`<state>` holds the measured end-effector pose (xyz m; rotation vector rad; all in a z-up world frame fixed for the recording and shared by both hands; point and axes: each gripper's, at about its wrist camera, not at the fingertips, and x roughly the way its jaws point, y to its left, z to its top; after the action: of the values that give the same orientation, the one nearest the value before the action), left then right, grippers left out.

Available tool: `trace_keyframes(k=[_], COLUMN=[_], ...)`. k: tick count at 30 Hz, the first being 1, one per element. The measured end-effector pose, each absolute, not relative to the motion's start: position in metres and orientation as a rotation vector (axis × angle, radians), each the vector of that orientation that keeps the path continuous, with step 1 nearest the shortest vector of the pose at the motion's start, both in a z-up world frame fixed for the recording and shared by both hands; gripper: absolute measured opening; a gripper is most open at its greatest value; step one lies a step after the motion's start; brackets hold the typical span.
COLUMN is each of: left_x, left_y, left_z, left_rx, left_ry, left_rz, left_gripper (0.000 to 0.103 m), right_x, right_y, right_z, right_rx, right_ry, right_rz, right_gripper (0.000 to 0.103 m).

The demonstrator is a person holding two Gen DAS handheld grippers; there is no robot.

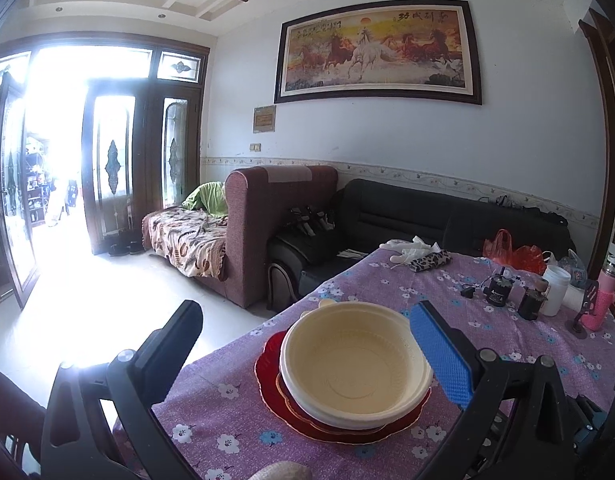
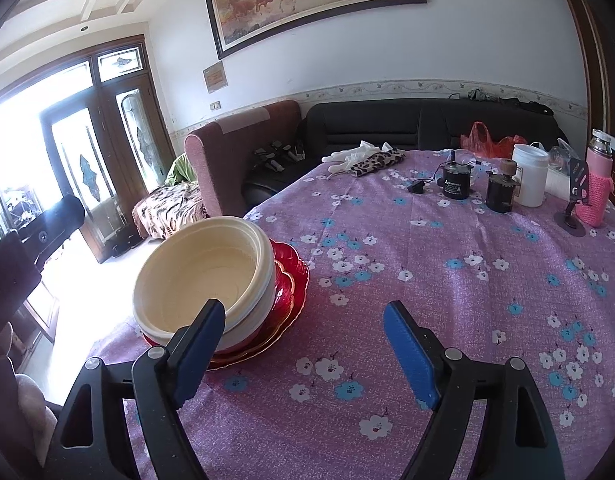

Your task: Organize plates and bowls

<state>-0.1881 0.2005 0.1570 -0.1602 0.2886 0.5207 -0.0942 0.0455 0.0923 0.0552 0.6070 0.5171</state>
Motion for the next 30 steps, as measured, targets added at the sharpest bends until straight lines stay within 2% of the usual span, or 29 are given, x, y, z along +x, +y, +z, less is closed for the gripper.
trace_keyframes(k=[7,30], left_x=[-0.169,-0.153], left_y=[0.216,0.237], left_z=[0.138,0.105], left_rx=[-0.247,-0.344], left_ry=[0.417,0.577], left_rz=[0.462,0.408], left_gripper=[0.103,0.103], right_x=[-0.102,-0.115], right_y=[0.064,0.105], right_z=[0.088,0.076], right_rx=[-0.014,-0.157], right_ry=[0.603,0.627], right_rz=[0.547,0.521], right_gripper=[0.086,0.086])
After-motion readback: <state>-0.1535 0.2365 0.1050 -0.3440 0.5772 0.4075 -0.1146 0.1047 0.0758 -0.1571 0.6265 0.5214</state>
